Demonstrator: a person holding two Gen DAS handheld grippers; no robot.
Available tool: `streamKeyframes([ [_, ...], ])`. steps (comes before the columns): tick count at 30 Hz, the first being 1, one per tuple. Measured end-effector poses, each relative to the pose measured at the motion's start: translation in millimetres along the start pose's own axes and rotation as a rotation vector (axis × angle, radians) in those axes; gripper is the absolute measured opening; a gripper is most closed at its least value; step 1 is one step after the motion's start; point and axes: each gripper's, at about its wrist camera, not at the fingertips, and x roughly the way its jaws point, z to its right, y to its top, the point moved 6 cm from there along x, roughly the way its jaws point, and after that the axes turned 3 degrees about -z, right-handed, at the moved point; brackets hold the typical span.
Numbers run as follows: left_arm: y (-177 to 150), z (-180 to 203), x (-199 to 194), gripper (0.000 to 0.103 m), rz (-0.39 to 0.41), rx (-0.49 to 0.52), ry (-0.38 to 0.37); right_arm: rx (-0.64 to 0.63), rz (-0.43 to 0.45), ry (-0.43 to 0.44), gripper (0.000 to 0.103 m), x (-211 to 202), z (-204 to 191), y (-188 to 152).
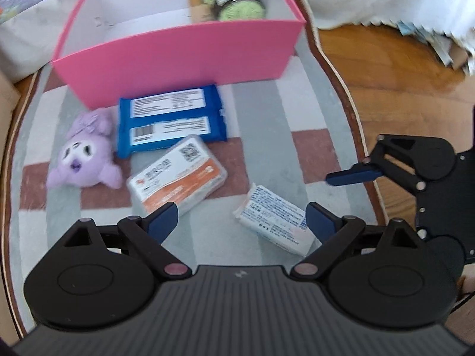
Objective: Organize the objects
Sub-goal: 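Move the left gripper back to the white medicine box, then close the left gripper on the white medicine box and lift it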
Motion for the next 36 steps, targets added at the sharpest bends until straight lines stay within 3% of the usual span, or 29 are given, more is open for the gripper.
streamKeyframes([
  [5, 3, 2, 25, 0.092, -0.021, 0.013, 0.003, -0.013, 0.028, -0.042, 0.081, 16, -3, -9],
  [12, 7, 4, 39, 0.089, 0.001, -0.002, -0.05, -0.116, 0.026, -0.116, 0.055, 23, -9, -17],
  [16, 5, 4, 45, 0.082, -0.016, -0.043, -0.069, -0.113, 0.034, -0.169, 0.054, 18, 0, -19],
  [21, -5, 1, 51, 0.054, -0.041, -0.123, -0.125, -0.002, 0.042, -0.217, 0.054, 11, 29, -23],
  [22, -6, 0, 54, 0.043, -0.045, -0.148, -0.135, 0.024, 0.045, -0.216, 0.054, 10, 35, -24],
  [27, -11, -12, 58, 0.042, -0.043, -0.311, -0.19, 0.063, 0.063, -0.124, 0.055, 8, 36, -28],
  [29, -14, -16, 59, 0.045, -0.041, -0.363, -0.189, 0.046, 0.077, -0.124, 0.055, 12, 31, -29],
  [36, -16, -11, 59, 0.042, -0.004, -0.419, -0.199, 0.038, 0.113, -0.079, 0.055, 18, 19, -20],
])
